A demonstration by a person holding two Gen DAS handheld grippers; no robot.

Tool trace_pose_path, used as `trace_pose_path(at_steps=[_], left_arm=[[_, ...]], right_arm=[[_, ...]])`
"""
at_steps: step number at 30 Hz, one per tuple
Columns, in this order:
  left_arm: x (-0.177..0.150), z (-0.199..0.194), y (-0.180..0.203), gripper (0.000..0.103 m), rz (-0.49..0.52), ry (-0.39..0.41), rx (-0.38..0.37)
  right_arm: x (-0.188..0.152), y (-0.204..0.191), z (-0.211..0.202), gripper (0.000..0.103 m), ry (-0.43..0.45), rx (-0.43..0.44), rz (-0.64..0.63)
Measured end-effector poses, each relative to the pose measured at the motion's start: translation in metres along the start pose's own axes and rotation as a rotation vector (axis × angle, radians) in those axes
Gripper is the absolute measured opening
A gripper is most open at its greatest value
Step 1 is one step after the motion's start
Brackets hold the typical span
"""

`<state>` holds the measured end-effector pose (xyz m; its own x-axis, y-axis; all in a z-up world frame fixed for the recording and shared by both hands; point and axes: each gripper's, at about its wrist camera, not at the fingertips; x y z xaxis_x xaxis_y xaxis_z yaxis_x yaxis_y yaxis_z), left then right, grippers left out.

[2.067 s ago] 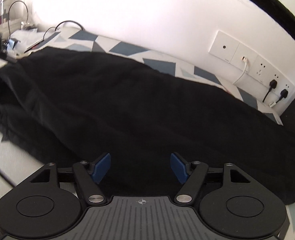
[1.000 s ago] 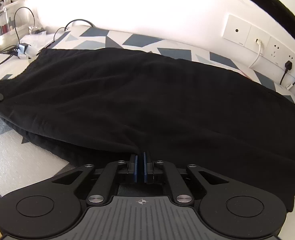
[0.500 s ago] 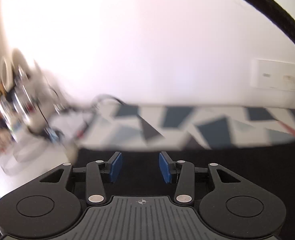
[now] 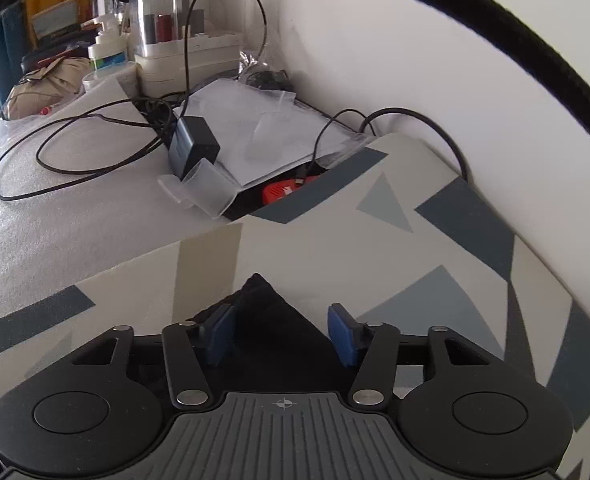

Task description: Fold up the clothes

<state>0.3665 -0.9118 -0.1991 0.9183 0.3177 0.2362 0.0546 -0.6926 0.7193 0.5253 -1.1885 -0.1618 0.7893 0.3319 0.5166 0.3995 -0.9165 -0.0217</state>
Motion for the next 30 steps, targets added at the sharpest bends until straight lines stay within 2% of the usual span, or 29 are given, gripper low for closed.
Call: trace_pose_path(at_steps=[1, 3, 4, 5, 6, 12, 14, 16, 18, 19, 20, 22, 23, 25, 26, 27, 30], left_arm=[[0.001, -0.001, 0.0, 0.047, 0.001, 0.012, -0.002], [0.004, -0.003, 0.0, 0.046, 0.011, 0.034, -0.01], [0.006, -0.004, 0.001, 0.041, 0.025, 0.043, -0.011], [0.007, -0.003, 0.001, 0.011, 0.042, 0.047, -0.004], [0.008, -0.003, 0.002, 0.005, 0.052, 0.045, 0.005], [0.001, -0.017, 0.006, 0.003, 0.059, 0.087, -0.007], [0.0, -0.016, 0.005, 0.003, 0.06, 0.092, 0.019], [0.001, -0.011, -0.004, 0.003, 0.022, 0.079, 0.044], [0.002, -0.01, -0.01, 0.003, 0.009, 0.07, 0.055], [0.002, -0.011, -0.01, 0.004, 0.014, 0.064, 0.056], [0.003, -0.012, -0.009, 0.004, 0.02, 0.059, 0.058], [0.005, -0.017, -0.005, 0.007, 0.048, 0.048, 0.076], [0.006, -0.022, -0.002, 0.012, 0.067, 0.054, 0.083], [0.01, -0.032, 0.006, 0.026, 0.11, 0.068, 0.096], [0.012, -0.038, 0.012, 0.037, 0.147, 0.082, 0.097], [0.014, -0.045, 0.018, 0.047, 0.185, 0.095, 0.097], [0.019, -0.055, 0.037, 0.058, 0.303, 0.116, 0.086]], right_arm=[[-0.001, 0.001, -0.002, 0.025, 0.001, 0.015, 0.005], [-0.002, 0.004, -0.005, 0.021, 0.004, 0.046, 0.015], [-0.003, 0.005, -0.006, 0.018, 0.01, 0.049, 0.011], [-0.005, 0.006, -0.008, 0.015, 0.014, 0.052, 0.014], [-0.007, 0.007, -0.009, 0.014, 0.019, 0.055, 0.018], [0.008, 0.015, -0.023, 0.012, 0.117, 0.066, 0.089], [0.015, 0.005, -0.01, 0.012, 0.082, 0.041, 0.03], [0.016, 0.0, 0.009, 0.013, 0.043, 0.015, 0.035], [0.016, -0.001, 0.023, 0.018, 0.029, -0.002, 0.073], [0.015, 0.002, 0.022, 0.025, 0.039, -0.006, 0.112], [0.015, 0.004, 0.021, 0.04, 0.048, -0.01, 0.151], [0.011, 0.009, 0.003, 0.05, 0.097, -0.035, 0.204], [0.009, 0.011, -0.006, 0.054, 0.122, -0.048, 0.231], [0.0, 0.024, -0.04, 0.064, 0.199, -0.136, 0.316], [-0.01, 0.034, -0.062, 0.069, 0.243, -0.174, 0.387], [-0.02, 0.045, -0.084, 0.07, 0.286, -0.213, 0.457], [-0.075, 0.074, -0.159, 0.074, 0.409, -0.313, 0.668]])
Point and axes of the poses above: each gripper's, at about its wrist camera, not at the fingertips, and z roughly the way its jaws point, y to its right, x to its top, and after that the axes turned 8 degrees about -y, right-handed
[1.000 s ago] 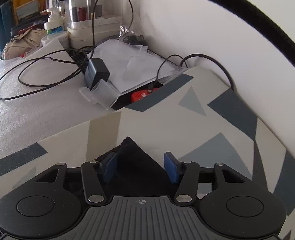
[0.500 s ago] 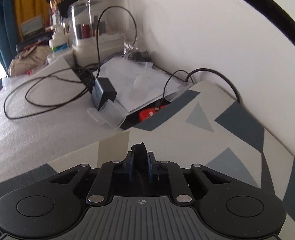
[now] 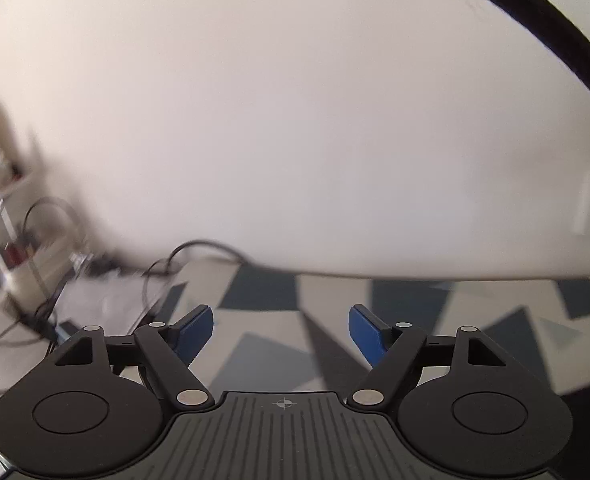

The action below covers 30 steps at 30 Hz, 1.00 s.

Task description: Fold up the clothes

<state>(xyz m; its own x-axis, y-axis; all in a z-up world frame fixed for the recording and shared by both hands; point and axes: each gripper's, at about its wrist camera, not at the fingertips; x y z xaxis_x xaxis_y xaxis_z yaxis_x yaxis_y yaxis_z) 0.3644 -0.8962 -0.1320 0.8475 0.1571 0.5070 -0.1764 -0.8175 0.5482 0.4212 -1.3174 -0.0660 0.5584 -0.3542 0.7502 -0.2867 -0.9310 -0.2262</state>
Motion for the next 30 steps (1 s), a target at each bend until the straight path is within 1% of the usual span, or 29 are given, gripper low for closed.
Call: trace_pose_path(at_steps=[2, 4, 5, 7, 9, 10, 12, 14, 16, 18, 19, 20, 22, 24, 25, 27, 28, 30], left_arm=[[0.008, 0.003, 0.011, 0.059, 0.075, -0.004, -0.006], [0.015, 0.018, 0.02, 0.059, 0.113, -0.052, -0.01], [0.019, 0.026, 0.024, 0.059, 0.133, -0.077, -0.011], [0.021, 0.046, 0.032, 0.059, 0.181, -0.133, 0.007], [0.02, 0.067, 0.042, 0.059, 0.238, -0.179, 0.057], [0.017, 0.076, 0.046, 0.059, 0.264, -0.201, 0.077], [0.01, 0.09, 0.055, 0.06, 0.321, -0.231, 0.104], [0.001, 0.101, 0.063, 0.062, 0.362, -0.256, 0.148], [-0.007, 0.11, 0.068, 0.064, 0.387, -0.281, 0.183], [-0.012, 0.112, 0.072, 0.069, 0.414, -0.282, 0.21], [-0.014, 0.113, 0.074, 0.07, 0.428, -0.284, 0.221], [-0.015, 0.115, 0.077, 0.075, 0.439, -0.29, 0.233], [-0.017, 0.119, 0.084, 0.08, 0.459, -0.3, 0.259], [-0.018, 0.124, 0.088, 0.09, 0.471, -0.313, 0.278], [-0.019, 0.126, 0.091, 0.091, 0.475, -0.319, 0.288], [-0.019, 0.13, 0.095, 0.096, 0.462, -0.331, 0.313], [-0.019, 0.132, 0.098, 0.096, 0.457, -0.339, 0.327], [-0.02, 0.135, 0.107, 0.096, 0.467, -0.353, 0.344]], right_arm=[[-0.007, 0.051, -0.048, 0.075, 0.058, -0.097, 0.09], [-0.02, 0.101, -0.093, 0.075, 0.102, -0.212, 0.165], [-0.028, 0.126, -0.117, 0.075, 0.11, -0.286, 0.2], [-0.05, 0.173, -0.16, 0.075, 0.113, -0.428, 0.279], [-0.078, 0.213, -0.201, 0.075, 0.105, -0.571, 0.389], [-0.094, 0.231, -0.22, 0.075, 0.098, -0.624, 0.458], [-0.131, 0.254, -0.248, 0.074, 0.088, -0.697, 0.6], [-0.166, 0.262, -0.26, 0.074, 0.061, -0.751, 0.689], [-0.193, 0.258, -0.256, 0.075, 0.009, -0.783, 0.684], [-0.207, 0.247, -0.241, 0.081, -0.046, -0.79, 0.603], [-0.209, 0.241, -0.234, 0.088, -0.064, -0.793, 0.538], [-0.211, 0.233, -0.225, 0.095, -0.074, -0.8, 0.46], [-0.214, 0.219, -0.207, 0.097, -0.095, -0.823, 0.319], [-0.214, 0.221, -0.199, 0.097, -0.123, -0.855, 0.294], [-0.214, 0.222, -0.195, 0.097, -0.136, -0.871, 0.283], [-0.215, 0.234, -0.192, 0.097, -0.136, -0.913, 0.346], [-0.215, 0.24, -0.191, 0.097, -0.136, -0.933, 0.38], [-0.214, 0.251, -0.192, 0.097, -0.105, -0.939, 0.429]])
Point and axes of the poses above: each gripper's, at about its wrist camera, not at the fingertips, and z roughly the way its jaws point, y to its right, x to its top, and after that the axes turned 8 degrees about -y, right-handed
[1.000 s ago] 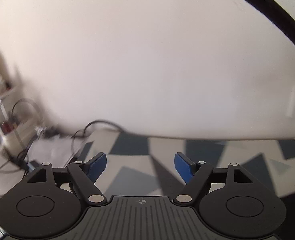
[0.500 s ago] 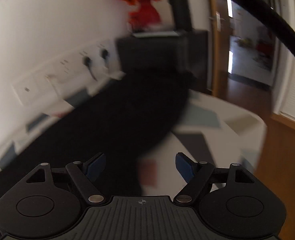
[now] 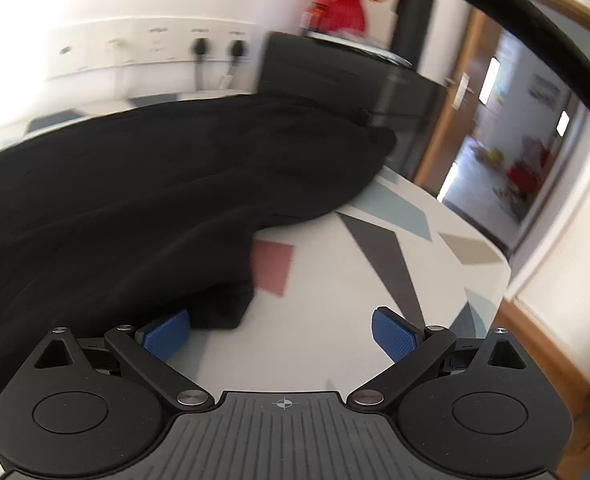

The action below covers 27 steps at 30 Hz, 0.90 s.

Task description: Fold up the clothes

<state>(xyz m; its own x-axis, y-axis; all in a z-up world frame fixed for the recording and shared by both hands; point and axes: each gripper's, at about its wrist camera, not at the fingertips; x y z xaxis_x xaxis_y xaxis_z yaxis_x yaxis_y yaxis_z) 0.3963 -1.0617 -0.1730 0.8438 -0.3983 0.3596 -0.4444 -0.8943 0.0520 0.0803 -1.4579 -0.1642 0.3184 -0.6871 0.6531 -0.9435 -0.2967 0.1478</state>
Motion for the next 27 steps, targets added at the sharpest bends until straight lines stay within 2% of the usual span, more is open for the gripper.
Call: trace_pose_path(at_steps=[4, 6, 9, 12, 14, 16, 17, 20, 27], left_arm=[[0.004, -0.001, 0.02, 0.096, 0.064, -0.016, 0.001], [0.004, 0.0, 0.03, 0.097, 0.097, -0.016, 0.0], [0.007, 0.004, 0.036, 0.102, 0.09, -0.021, 0.008], [0.011, 0.006, 0.036, 0.103, 0.085, -0.028, -0.001], [0.012, 0.007, 0.035, 0.103, 0.099, -0.022, -0.005], [0.011, 0.007, 0.034, 0.103, 0.106, -0.017, -0.01], [0.011, 0.007, 0.034, 0.103, 0.107, -0.015, -0.013], [0.012, 0.008, 0.036, 0.103, 0.118, -0.009, -0.017], [0.012, 0.007, 0.037, 0.103, 0.123, -0.007, -0.017]], right_arm=[[0.013, -0.002, 0.011, 0.096, 0.046, 0.027, 0.062], [0.016, -0.009, 0.013, 0.096, 0.084, 0.067, 0.068], [0.02, -0.023, 0.018, 0.095, 0.118, 0.086, 0.042], [0.026, -0.028, 0.028, 0.094, 0.103, 0.043, 0.017], [0.026, -0.022, 0.03, 0.087, 0.081, -0.029, 0.025], [0.023, 0.003, 0.025, 0.088, 0.091, -0.029, 0.089], [0.021, 0.018, 0.022, 0.095, 0.101, -0.033, 0.131], [0.013, 0.052, 0.022, 0.098, 0.077, 0.064, 0.218], [0.003, 0.066, 0.021, 0.1, 0.009, 0.157, 0.285]])
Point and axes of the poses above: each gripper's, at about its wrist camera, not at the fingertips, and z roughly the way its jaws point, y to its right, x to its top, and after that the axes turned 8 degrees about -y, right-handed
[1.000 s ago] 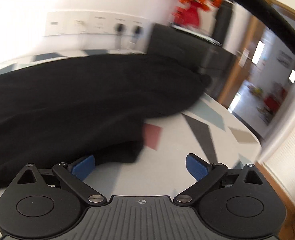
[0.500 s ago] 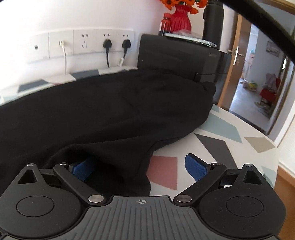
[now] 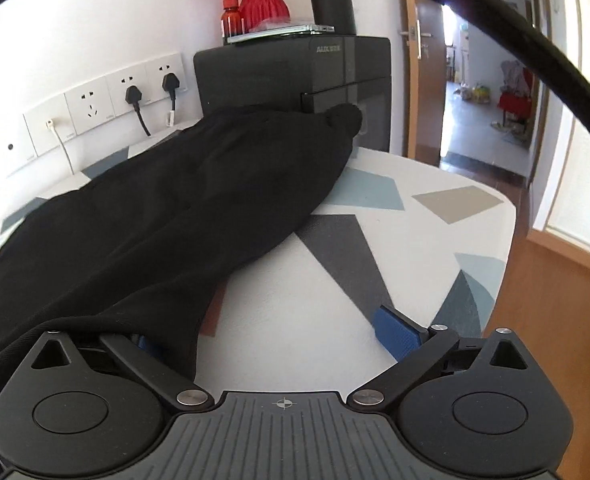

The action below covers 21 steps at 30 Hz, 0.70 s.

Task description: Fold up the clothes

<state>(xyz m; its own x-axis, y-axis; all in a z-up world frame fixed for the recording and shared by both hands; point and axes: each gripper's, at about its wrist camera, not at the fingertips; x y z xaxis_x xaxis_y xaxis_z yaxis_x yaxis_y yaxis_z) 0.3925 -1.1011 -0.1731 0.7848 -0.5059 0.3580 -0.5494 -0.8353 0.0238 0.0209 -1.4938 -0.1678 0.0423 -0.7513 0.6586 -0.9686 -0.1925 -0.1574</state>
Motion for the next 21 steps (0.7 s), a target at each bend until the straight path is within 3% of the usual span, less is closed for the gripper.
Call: trace_pose_path(at_steps=[7, 12, 13, 16, 19, 21], left_arm=[[-0.002, -0.001, 0.001, 0.103, -0.002, 0.008, 0.004], [-0.003, -0.001, 0.002, 0.103, -0.015, 0.011, 0.012], [-0.004, -0.002, 0.003, 0.103, -0.019, 0.01, 0.015], [-0.004, -0.003, 0.005, 0.103, -0.029, 0.008, 0.028], [-0.004, -0.003, 0.007, 0.103, -0.036, 0.007, 0.04], [-0.004, -0.004, 0.008, 0.103, -0.041, 0.002, 0.046]], right_arm=[[-0.009, 0.005, -0.033, 0.102, 0.013, 0.04, -0.036], [0.01, 0.036, -0.046, 0.101, 0.069, 0.131, 0.164], [0.019, 0.042, -0.04, 0.098, 0.055, 0.15, 0.22], [0.046, 0.043, -0.009, 0.073, -0.015, 0.195, 0.301], [0.063, 0.022, 0.027, 0.061, -0.121, 0.18, 0.237], [0.066, 0.005, 0.037, 0.05, -0.147, 0.158, 0.146]])
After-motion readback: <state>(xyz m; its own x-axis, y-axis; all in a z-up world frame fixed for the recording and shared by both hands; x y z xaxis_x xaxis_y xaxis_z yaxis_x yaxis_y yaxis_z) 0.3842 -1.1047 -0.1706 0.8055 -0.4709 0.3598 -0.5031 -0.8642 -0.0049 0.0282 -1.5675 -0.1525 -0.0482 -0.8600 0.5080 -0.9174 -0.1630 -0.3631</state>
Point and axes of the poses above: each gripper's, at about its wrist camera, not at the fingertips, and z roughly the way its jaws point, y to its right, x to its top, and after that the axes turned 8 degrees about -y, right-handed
